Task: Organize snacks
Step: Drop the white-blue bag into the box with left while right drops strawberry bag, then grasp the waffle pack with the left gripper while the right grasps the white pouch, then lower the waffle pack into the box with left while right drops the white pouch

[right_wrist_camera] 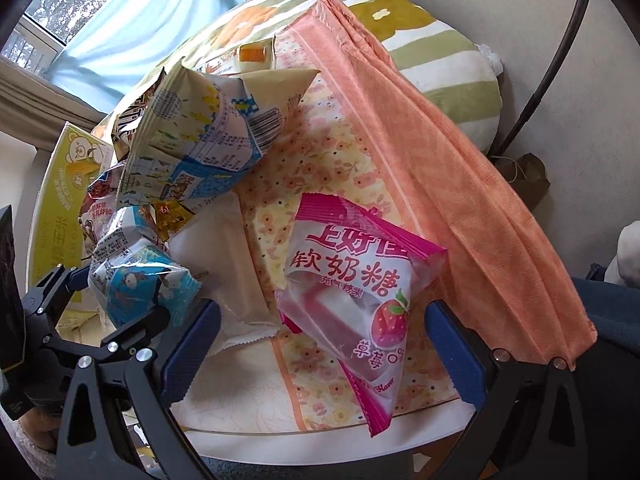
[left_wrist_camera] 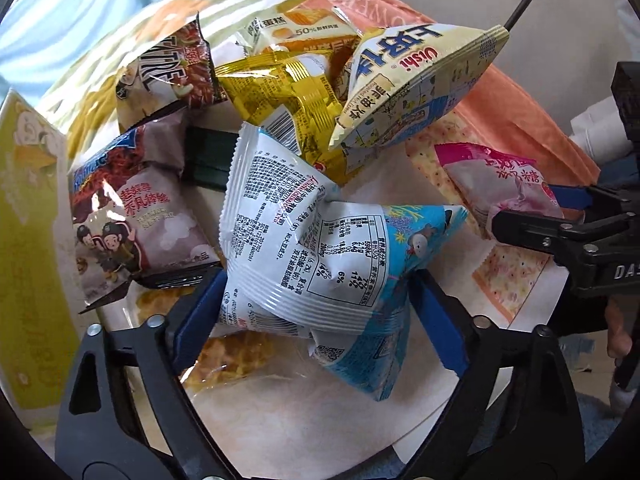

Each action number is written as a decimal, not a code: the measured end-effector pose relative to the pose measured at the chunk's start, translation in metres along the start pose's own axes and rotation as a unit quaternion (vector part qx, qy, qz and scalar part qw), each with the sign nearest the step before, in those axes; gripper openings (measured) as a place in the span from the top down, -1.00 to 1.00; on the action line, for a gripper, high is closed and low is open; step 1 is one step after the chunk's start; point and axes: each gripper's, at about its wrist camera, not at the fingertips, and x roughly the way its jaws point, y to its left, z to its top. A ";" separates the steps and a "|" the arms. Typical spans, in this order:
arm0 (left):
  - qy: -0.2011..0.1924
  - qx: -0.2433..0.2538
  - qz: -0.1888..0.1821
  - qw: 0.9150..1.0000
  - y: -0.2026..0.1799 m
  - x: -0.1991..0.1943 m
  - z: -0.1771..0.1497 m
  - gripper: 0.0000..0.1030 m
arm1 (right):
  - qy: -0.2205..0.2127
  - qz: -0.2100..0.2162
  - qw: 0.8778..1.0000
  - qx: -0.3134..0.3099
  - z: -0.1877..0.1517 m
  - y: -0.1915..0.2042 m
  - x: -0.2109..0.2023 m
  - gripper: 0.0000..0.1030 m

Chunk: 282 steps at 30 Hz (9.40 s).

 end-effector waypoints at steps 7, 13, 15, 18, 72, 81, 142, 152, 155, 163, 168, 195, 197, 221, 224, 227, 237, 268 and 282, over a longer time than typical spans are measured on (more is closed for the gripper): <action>-0.014 -0.013 -0.005 1.000 0.012 -0.017 -0.005 -0.52 | -0.005 -0.001 1.000 0.009 0.002 0.001 0.003 -0.97; -0.019 -0.027 -0.013 0.999 0.005 -0.029 -0.010 -0.51 | -0.006 -0.013 1.000 0.013 0.006 0.001 0.008 -0.65; -0.024 -0.025 -0.012 0.999 0.000 -0.032 -0.012 -0.51 | 0.005 -0.017 1.000 0.017 0.005 -0.001 0.014 -0.27; -0.029 -0.025 -0.009 0.999 -0.003 -0.037 -0.013 -0.51 | 0.002 -0.023 1.000 0.011 0.004 0.000 0.016 -0.13; -0.229 -0.241 0.155 0.930 0.220 -0.246 -0.085 -0.51 | -0.124 0.115 0.940 -0.295 0.066 0.308 -0.088 0.05; -0.193 -0.252 0.129 0.940 0.319 -0.211 -0.070 -0.51 | -0.102 0.112 0.943 -0.295 0.091 0.393 -0.040 0.05; -0.126 -0.272 0.105 0.948 0.331 -0.175 -0.118 -0.87 | -0.067 0.106 0.953 -0.274 0.072 0.421 0.001 -0.96; -0.155 -0.265 0.106 0.946 0.276 -0.193 -0.094 -0.87 | -0.103 0.103 0.953 -0.266 0.073 0.364 -0.051 -0.96; -0.167 -0.273 0.108 0.941 0.247 -0.199 -0.087 -0.87 | -0.116 0.101 0.953 -0.261 0.078 0.338 -0.066 -0.96; -0.179 -0.300 0.124 0.929 0.152 -0.198 -0.070 -0.87 | -0.121 0.115 0.949 -0.268 0.078 0.254 -0.098 -0.97; -0.174 -0.316 0.140 0.922 0.102 -0.185 -0.070 -0.87 | -0.120 0.107 0.944 -0.290 0.069 0.204 -0.108 -0.97; -0.083 -0.201 0.161 0.963 0.036 0.007 -0.070 -0.87 | -0.069 0.050 0.979 -0.183 -0.008 0.071 0.013 -0.97; -0.082 -0.194 0.170 0.963 0.036 0.013 -0.068 -0.96 | -0.069 0.047 0.980 -0.178 -0.010 0.069 0.017 -0.97; -0.070 -0.197 0.123 0.970 0.053 0.017 -0.073 -0.44 | -0.050 0.028 0.975 -0.214 -0.015 0.094 0.050 -0.95; -0.063 -0.194 0.123 0.971 0.048 0.015 -0.075 -0.43 | -0.044 0.015 0.974 -0.221 -0.015 0.100 0.053 -0.94; -0.055 -0.197 0.124 0.971 0.041 0.011 -0.078 -0.43 | -0.043 -0.008 0.971 -0.237 -0.018 0.106 0.056 -0.87; -0.041 -0.212 0.118 0.969 0.030 0.005 -0.093 -0.42 | -0.046 -0.038 0.961 -0.270 -0.021 0.114 0.055 -0.23; -0.221 -0.298 0.218 0.903 0.097 -0.221 -0.095 -0.41 | -0.104 0.140 0.911 -0.374 0.014 0.230 -0.093 -0.15; -0.198 -0.260 0.181 0.928 0.283 -0.218 -0.072 -0.41 | -0.118 0.140 0.925 -0.334 0.049 0.375 -0.055 -0.15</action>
